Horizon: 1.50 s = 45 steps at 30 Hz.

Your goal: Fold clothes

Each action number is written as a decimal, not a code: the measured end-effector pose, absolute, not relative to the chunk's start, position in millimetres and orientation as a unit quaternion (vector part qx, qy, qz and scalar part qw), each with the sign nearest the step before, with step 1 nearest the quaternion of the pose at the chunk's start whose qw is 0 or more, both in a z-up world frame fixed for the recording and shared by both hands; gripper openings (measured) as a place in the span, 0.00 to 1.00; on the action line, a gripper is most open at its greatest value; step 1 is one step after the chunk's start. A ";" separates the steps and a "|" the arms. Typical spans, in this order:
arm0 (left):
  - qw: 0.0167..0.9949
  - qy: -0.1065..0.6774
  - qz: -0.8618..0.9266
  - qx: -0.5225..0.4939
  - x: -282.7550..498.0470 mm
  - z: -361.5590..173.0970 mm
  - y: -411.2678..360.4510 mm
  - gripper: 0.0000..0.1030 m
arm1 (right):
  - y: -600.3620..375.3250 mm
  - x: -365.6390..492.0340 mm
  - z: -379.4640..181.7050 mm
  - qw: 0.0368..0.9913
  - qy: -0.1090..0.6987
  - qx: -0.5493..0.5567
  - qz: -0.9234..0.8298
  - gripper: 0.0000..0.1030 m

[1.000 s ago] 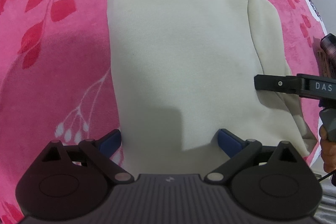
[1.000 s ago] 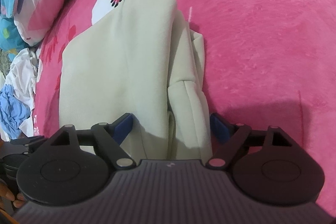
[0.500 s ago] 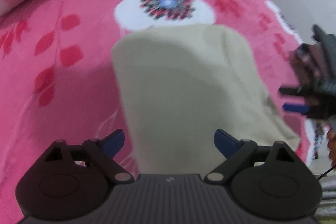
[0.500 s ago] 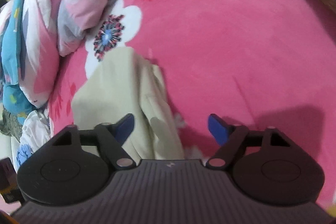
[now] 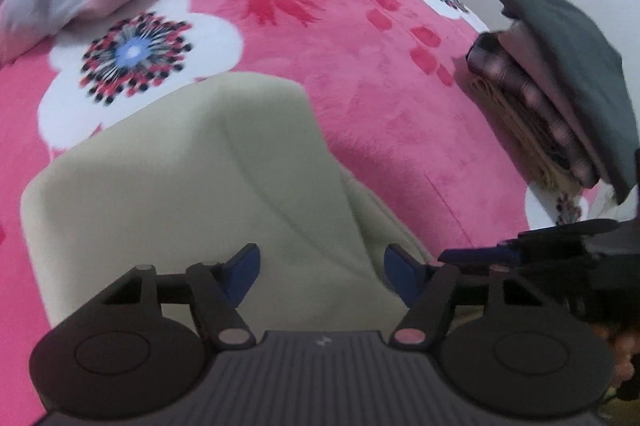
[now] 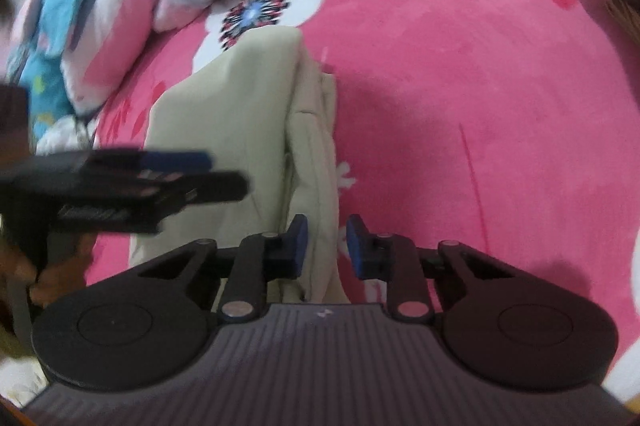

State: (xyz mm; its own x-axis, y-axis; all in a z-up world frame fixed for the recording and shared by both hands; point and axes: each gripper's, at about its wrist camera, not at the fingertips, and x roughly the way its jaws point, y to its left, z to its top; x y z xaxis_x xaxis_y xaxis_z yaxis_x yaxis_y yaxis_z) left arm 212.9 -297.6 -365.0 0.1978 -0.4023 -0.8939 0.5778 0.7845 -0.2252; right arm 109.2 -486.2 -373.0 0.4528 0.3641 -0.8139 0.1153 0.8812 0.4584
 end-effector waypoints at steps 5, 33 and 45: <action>0.765 0.554 -0.303 0.124 219.2 -378.1 -322.8 0.41 | -471.9 111.5 -373.8 0.834 0.507 0.172 0.132 0.10; 0.769 0.579 -0.270 -0.015 237.2 -386.1 -284.5 0.07 | -522.2 157.7 -439.8 0.759 0.495 0.397 0.151 0.08; 0.769 0.556 -0.315 0.006 228.2 -359.9 -277.2 0.27 | -563.6 75.0 -397.0 0.729 0.498 0.462 0.085 0.20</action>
State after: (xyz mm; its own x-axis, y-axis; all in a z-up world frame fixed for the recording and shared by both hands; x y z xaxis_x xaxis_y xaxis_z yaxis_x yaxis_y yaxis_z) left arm 228.2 -277.2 -359.9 0.1835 -0.4783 -0.8588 0.4919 0.8011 -0.3411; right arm 75.0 -563.6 -397.0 0.4896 0.5839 -0.6476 0.3355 0.5594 0.7580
